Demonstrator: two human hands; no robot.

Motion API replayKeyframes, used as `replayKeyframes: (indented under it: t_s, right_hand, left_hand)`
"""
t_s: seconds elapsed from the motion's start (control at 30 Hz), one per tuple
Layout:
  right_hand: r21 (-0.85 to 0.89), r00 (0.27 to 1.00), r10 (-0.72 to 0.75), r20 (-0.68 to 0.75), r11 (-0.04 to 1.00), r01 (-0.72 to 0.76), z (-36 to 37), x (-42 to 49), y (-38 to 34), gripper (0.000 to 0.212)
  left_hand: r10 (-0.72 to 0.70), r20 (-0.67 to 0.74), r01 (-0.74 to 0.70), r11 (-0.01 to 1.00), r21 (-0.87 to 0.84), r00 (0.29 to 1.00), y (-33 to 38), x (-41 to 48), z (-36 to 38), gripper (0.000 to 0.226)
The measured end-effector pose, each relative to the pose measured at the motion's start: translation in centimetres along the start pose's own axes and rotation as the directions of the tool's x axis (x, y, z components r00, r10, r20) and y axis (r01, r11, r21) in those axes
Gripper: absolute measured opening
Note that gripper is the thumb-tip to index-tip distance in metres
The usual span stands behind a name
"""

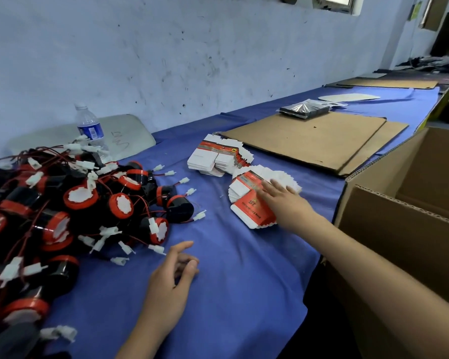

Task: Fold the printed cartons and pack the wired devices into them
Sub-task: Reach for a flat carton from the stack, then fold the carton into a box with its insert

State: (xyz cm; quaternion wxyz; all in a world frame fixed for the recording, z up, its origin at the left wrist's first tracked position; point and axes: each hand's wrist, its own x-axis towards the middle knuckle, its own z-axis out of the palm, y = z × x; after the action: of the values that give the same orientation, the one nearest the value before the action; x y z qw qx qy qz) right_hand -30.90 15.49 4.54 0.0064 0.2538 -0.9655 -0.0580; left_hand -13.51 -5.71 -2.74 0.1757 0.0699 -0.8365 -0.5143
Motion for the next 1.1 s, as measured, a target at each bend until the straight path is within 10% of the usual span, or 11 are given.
replayKeyframes:
  t_s: [0.3, 0.57, 0.87, 1.1]
  right_hand:
    - [-0.447, 0.980, -0.180, 0.083, 0.872, 0.198, -1.6, 2.5, 1.2, 0.052]
    - [-0.467, 0.936, -0.246, 0.253, 0.816, 0.341, -4.3, 4.0, 1.7, 0.043]
    - [-0.444, 0.922, -0.245, -0.301, 0.891, 0.092, -7.3, 4.4, 2.7, 0.050]
    - [-0.546, 0.862, -0.409, -0.300, 0.815, 0.196, -9.3, 5.5, 2.9, 0.060]
  left_hand:
    - [0.009, 0.015, -0.009, 1.000, 0.018, 1.000, -0.1, 0.3, 0.0, 0.035]
    - [0.005, 0.019, -0.005, 1.000, 0.005, 1.000, -0.2, 0.1, -0.2, 0.036]
    - [0.028, 0.029, -0.028, 1.000, -0.003, 0.999, -0.3, 0.2, -0.1, 0.036]
    - [0.017, 0.038, -0.016, 1.000, -0.022, 0.999, -0.7, 0.3, -0.1, 0.034]
